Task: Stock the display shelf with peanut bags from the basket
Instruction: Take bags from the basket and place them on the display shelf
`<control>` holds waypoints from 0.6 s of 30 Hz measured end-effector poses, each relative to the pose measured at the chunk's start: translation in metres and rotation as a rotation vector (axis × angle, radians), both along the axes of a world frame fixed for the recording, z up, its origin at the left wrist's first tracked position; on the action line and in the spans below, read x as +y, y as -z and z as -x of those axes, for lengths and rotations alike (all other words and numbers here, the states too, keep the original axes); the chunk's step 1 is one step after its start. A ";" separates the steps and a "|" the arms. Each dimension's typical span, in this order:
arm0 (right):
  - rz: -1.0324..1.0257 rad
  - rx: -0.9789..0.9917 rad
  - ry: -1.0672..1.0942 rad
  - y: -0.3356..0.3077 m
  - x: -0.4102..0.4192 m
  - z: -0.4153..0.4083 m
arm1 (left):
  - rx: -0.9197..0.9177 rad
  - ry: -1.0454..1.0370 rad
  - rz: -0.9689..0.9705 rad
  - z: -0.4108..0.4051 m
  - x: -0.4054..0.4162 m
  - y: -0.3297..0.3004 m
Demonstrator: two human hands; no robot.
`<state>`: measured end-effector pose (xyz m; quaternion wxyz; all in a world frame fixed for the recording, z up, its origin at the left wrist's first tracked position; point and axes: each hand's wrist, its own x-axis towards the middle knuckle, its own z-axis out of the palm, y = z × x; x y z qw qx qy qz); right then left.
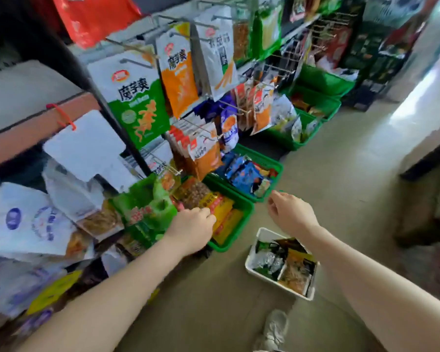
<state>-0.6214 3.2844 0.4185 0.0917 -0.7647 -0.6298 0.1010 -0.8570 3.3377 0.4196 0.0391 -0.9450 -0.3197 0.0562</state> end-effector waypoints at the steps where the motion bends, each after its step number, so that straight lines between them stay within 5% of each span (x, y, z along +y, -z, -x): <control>1: 0.045 0.014 0.027 0.014 -0.007 -0.024 | 0.032 0.001 0.055 -0.026 -0.002 0.018; 9: 0.392 0.148 0.276 0.154 -0.050 -0.159 | 0.202 -0.158 0.528 -0.179 -0.023 0.171; 18: 0.614 0.411 0.584 0.416 -0.076 -0.183 | 0.335 -0.198 0.807 -0.253 -0.017 0.418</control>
